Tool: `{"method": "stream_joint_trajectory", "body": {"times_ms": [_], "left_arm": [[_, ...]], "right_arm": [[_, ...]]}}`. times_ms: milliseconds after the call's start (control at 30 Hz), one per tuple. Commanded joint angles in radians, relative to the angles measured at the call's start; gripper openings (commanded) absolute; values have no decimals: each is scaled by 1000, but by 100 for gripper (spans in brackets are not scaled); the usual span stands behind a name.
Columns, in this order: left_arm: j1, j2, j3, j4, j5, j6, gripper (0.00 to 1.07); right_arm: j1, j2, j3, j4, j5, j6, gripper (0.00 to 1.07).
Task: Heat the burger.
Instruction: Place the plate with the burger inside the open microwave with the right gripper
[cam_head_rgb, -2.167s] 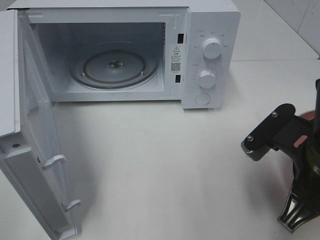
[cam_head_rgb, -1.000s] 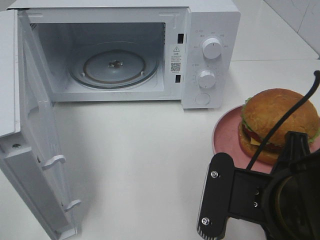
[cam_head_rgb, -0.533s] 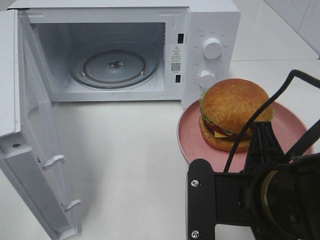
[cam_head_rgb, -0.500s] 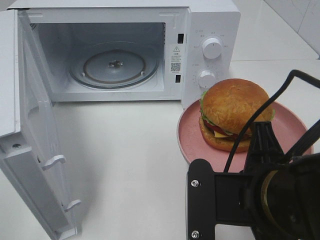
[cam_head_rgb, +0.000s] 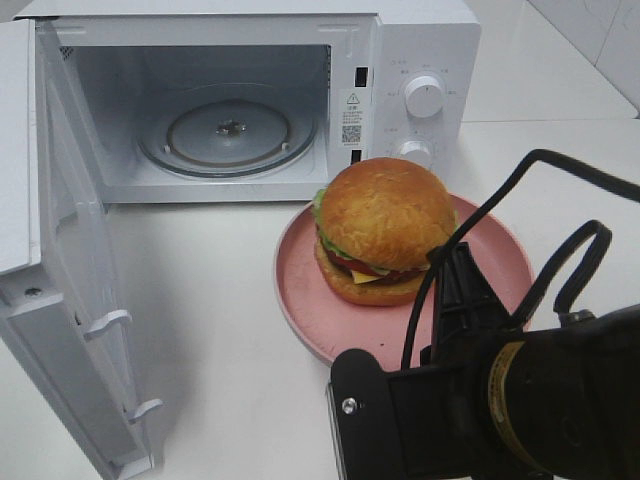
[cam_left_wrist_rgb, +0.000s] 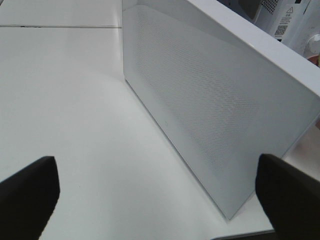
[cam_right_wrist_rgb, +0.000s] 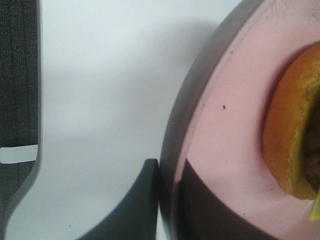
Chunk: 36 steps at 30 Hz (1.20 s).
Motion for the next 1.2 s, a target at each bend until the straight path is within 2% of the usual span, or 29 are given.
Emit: {"method": "stream_joint_trajectory", "body": {"times_ms": [33,200,400,667,900,967,1000,1067,1167,1200], "left_arm": [[5,0,3,0,5,-3,100],[5,0,3,0,5,-3,100],[5,0,3,0,5,-3,100],[5,0,3,0,5,-3,100],[5,0,3,0,5,-3,100],[5,0,3,0,5,-3,100],[5,0,3,0,5,-3,100],[5,0,3,0,5,-3,100],[5,0,3,0,5,-3,100],[5,0,3,0,5,-3,100]], "right_arm": [[-31,-9,-10,-65,-48,-83,0],[-124,-9,-10,-67,-140,-209,0],[-190,-9,-10,-63,-229,-395,0],[-266,-9,-10,-41,-343,-517,0],[-335,-9,-10,113,-407,-772,0],[-362,-9,-10,194,-427,-890,0],[-362,-9,-10,194,-427,-890,0],[-398,-9,-10,307,-444,-1017,0],[-407,-9,-10,335,-444,-1051,0],[-423,-9,-10,391,-444,-1117,0]]}}
